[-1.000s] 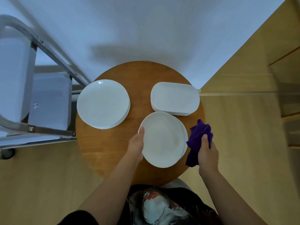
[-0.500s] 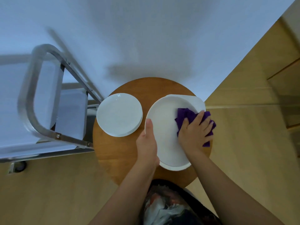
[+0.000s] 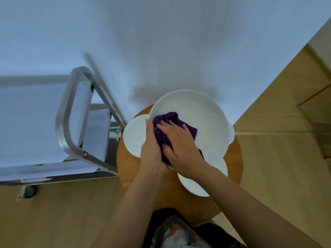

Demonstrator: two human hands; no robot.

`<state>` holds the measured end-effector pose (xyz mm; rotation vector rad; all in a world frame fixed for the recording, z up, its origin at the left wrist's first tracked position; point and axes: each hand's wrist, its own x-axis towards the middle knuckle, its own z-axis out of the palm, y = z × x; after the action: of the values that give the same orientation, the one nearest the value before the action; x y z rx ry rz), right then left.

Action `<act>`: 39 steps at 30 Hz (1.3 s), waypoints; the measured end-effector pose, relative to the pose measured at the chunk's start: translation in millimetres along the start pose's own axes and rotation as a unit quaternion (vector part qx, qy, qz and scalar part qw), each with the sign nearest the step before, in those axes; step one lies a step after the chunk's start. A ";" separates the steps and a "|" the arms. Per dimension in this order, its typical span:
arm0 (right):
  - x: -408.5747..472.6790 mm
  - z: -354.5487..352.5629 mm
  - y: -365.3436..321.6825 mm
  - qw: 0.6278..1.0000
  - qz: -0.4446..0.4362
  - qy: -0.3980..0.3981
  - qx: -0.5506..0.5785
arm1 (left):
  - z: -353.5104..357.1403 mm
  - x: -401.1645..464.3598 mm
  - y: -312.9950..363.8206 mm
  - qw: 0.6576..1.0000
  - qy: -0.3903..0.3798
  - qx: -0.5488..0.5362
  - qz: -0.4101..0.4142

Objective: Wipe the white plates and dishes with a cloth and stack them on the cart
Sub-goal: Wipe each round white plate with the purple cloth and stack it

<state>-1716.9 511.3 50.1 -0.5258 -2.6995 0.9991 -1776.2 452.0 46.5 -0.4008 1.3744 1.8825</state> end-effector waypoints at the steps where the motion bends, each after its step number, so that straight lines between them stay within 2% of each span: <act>1: -2.2 -1.3 -3.4 1.000 0.004 -0.001 -0.017 | -0.7 -2.2 -0.4 1.000 -0.004 -0.013 -0.014; 5: -21.7 -6.0 -1.7 0.995 0.005 -0.022 -0.100 | -3.0 -7.1 7.9 0.995 -0.033 -0.075 -0.062; 8: -44.3 -16.8 20.3 0.992 0.018 -0.036 -0.121 | -6.7 2.6 22.0 0.999 -0.030 0.016 -0.036; 12: -51.8 -36.6 44.9 0.970 -0.018 -0.003 -0.241 | -8.1 5.7 34.5 0.994 -0.069 0.077 -0.016; 14: -45.6 -47.4 45.2 0.960 -0.003 0.003 -0.282 | -7.7 7.3 35.5 0.990 -0.074 0.120 -0.017; 15: -43.0 -52.6 40.5 0.964 0.019 0.022 -0.264 | -6.6 7.3 35.1 0.988 -0.075 0.131 -0.012; 17: -41.7 -54.0 30.2 0.976 0.044 0.131 -0.167 | -5.1 7.5 32.1 0.988 -0.071 0.138 -0.005; 19: -40.3 -46.6 14.6 0.965 0.019 0.235 -0.116 | -2.8 7.7 29.3 0.987 -0.080 0.135 -0.018; 20: -40.7 -38.5 10.3 0.969 0.003 0.218 -0.111 | -2.0 9.0 28.8 0.988 -0.091 0.123 -0.035; 23: -41.0 -22.4 13.3 0.988 -0.047 -0.002 -0.147 | -1.4 10.5 30.5 0.981 -0.148 0.075 -0.099; 25: -35.8 -25.6 23.7 0.978 -0.104 -0.051 -0.174 | -2.6 9.6 32.1 0.974 -0.169 0.110 -0.105; 29: -10.4 -42.3 29.8 0.939 -0.214 -0.049 -0.266 | -1.8 1.8 32.2 0.967 -0.150 0.181 -0.099; 33: 12.3 -63.4 33.7 0.912 -0.275 -0.028 -0.303 | 1.0 -1.3 37.8 0.967 -0.193 0.145 -0.086; 36: 21.8 -82.4 38.2 0.936 -0.206 0.029 -0.283 | 1.6 -0.1 48.1 0.968 -0.213 0.122 -0.047; 39: 15.3 -89.1 42.3 0.961 -0.104 0.092 -0.238 | 1.4 1.5 53.5 0.975 -0.186 0.117 0.013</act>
<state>-1691.7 599.3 89.8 -0.3778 -2.7427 0.2273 -1815.8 446.7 82.2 0.0870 1.3243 1.6841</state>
